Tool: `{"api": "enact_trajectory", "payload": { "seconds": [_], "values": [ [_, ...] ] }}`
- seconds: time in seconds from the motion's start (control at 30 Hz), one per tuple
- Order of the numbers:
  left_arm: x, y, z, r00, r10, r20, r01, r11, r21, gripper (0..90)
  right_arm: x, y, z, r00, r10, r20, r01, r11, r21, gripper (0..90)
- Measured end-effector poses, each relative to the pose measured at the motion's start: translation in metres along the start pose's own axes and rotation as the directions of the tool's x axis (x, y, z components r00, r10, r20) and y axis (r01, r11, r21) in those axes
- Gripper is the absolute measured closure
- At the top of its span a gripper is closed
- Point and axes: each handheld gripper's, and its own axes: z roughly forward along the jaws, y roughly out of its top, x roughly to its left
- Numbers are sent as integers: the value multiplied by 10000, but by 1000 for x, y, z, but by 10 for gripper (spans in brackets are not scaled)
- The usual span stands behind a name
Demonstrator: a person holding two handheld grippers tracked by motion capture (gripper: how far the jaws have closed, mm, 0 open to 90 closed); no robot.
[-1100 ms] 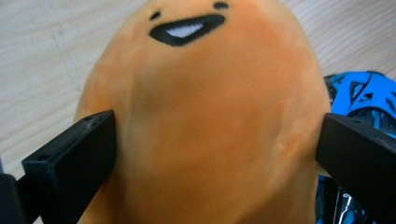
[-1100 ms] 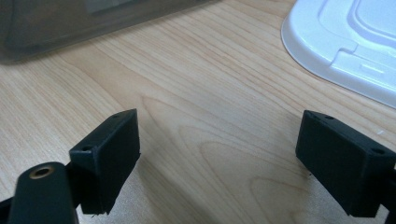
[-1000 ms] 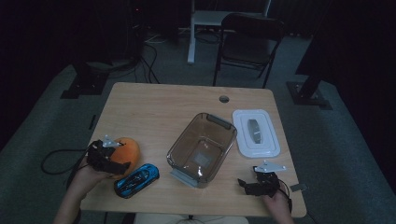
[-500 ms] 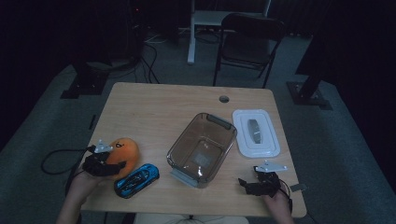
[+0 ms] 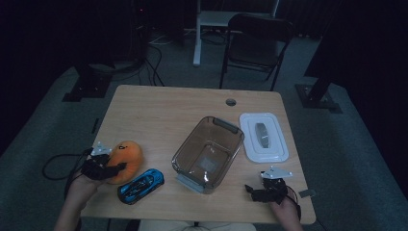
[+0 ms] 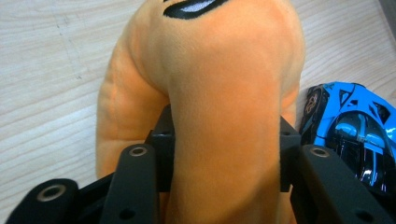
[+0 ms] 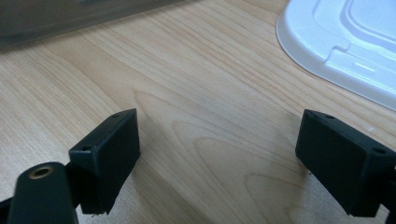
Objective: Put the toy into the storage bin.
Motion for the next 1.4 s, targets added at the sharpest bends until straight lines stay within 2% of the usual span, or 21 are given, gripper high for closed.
{"api": "enact_trajectory", "payload": {
  "seconds": [0.23,0.33,0.47,0.53,0.6,0.7,0.87,0.97,1.1,1.23,1.4],
  "values": [
    [2,10,-9,9999,91,-55,-92,9998,-150,630,-1,0,0,9999,83,-71,-83,10000,-27,131],
    [2,15,-13,10000,38,41,-37,9995,-301,645,-2,0,0,9999,136,-62,-137,9999,-49,131],
    [2,22,-19,9996,165,239,-155,9989,-442,650,-1,0,0,10000,72,34,-72,10000,0,131],
    [1,27,-22,9997,202,104,-196,9982,-572,650,0,0,0,10000,55,56,-55,10000,7,131],
    [1,32,-26,9995,308,-41,-310,9976,-624,650,0,0,0,10000,59,55,-60,10000,6,131],
    [-1,41,-31,9986,519,26,-517,9965,-652,650,0,0,0,10000,50,61,-50,10000,6,131],
    [-4,53,-35,9978,652,104,-642,9949,-774,649,0,0,0,10000,43,67,-43,10000,8,131],
    [-7,60,-37,9962,864,47,-858,9932,-785,649,0,0,0,10000,46,65,-46,10000,8,131],
    [-13,70,-39,9932,1153,167,-1135,9899,-851,649,0,0,0,10000,48,64,-48,10000,8,131],
    [-16,81,-42,9917,1265,218,-1238,9874,-982,648,0,0,0,10000,42,64,-42,10000,9,131],
    [-22,95,-47,9871,1581,271,-1541,9817,-1116,648,0,0,0,10000,37,70,-37,10000,1,131]
  ]
}}
